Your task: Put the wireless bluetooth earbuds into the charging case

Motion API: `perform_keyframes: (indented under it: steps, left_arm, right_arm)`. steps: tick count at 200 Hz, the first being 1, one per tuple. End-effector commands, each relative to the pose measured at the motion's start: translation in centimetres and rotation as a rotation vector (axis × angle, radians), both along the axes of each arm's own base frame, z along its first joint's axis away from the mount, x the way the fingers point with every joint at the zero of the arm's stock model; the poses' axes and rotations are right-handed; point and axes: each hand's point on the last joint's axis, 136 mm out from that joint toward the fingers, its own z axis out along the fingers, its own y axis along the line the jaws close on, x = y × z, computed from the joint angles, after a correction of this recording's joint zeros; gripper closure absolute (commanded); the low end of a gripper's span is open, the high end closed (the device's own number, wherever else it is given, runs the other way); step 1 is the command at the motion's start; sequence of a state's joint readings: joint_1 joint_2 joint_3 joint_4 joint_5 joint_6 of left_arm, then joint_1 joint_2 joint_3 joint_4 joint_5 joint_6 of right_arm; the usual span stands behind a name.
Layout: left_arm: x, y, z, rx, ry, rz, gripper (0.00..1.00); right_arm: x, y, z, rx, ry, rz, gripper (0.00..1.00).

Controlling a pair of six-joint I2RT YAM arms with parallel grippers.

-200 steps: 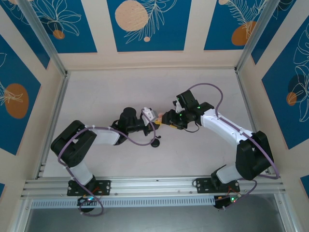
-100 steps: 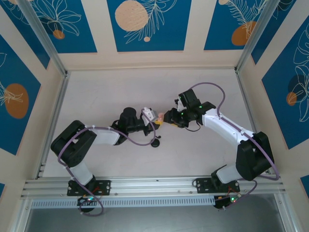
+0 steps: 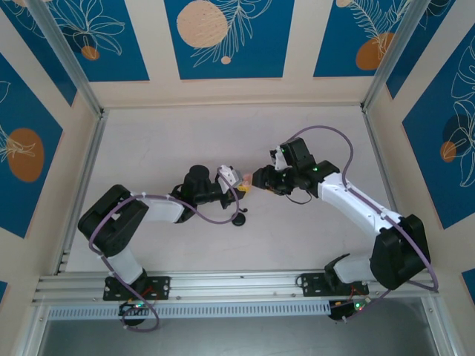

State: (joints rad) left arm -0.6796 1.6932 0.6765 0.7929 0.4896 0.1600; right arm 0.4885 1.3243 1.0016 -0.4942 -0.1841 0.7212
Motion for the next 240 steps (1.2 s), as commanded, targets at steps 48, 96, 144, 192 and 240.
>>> perform_keyframes:
  steps: [48, 96, 144, 192, 240]
  left_arm:
    - [-0.9, -0.3, 1.6, -0.034, -0.043, -0.038, 0.87]
    - [-0.9, -0.4, 1.7, -0.037, -0.044, -0.038, 0.87]
    - [-0.8, -0.4, 1.9, -0.039, -0.047, -0.038, 0.87]
    - [-0.9, -0.5, 1.9, -0.041, -0.044, -0.045, 0.87]
    - [-0.9, -0.5, 2.0, -0.041, -0.048, -0.046, 0.87]
  right_arm:
    - [-1.1, -0.5, 0.2, 0.054, 0.027, 0.003, 0.64]
    - [-0.9, 0.0, -0.7, 0.056, 0.053, 0.026, 0.68]
    - [-0.6, 0.3, -1.6, 0.058, 0.066, 0.036, 0.73]
    - [0.0, 0.4, -2.0, 0.055, 0.059, 0.047, 0.78]
    - [0.5, 0.3, -2.2, 0.045, 0.052, 0.053, 0.82]
